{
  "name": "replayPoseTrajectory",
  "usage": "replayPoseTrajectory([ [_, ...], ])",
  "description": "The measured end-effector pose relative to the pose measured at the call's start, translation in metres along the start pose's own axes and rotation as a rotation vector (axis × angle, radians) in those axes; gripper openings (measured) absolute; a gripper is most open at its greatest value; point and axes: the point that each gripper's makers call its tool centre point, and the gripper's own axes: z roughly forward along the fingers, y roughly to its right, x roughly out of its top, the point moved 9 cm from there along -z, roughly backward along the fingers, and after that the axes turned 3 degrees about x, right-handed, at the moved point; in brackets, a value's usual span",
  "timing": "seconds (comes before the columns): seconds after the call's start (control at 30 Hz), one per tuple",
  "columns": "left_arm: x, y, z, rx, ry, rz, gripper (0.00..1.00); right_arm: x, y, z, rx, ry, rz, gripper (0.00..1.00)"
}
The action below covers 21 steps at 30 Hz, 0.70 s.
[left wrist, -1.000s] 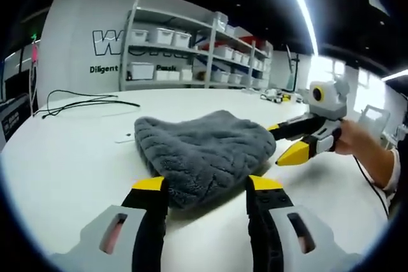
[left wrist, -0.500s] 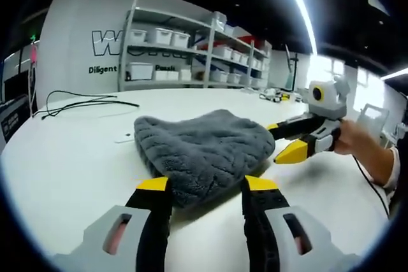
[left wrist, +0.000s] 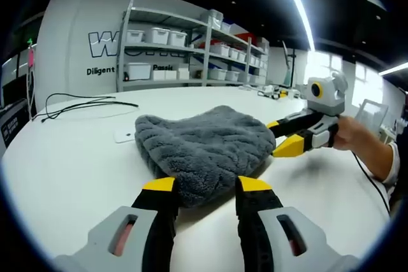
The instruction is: Open the folded towel by lifting each exposed corner and separating the folded layers until the towel lies flat within the target outline without major curled edges
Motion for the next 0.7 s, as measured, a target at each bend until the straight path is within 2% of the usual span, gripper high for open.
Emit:
replayPoseTrajectory([
  [0.7,-0.0006,-0.0006,-0.001,-0.018,-0.002,0.01,0.18,-0.0024,-0.0083,-0.0026,0.006,0.0,-0.03,0.21],
])
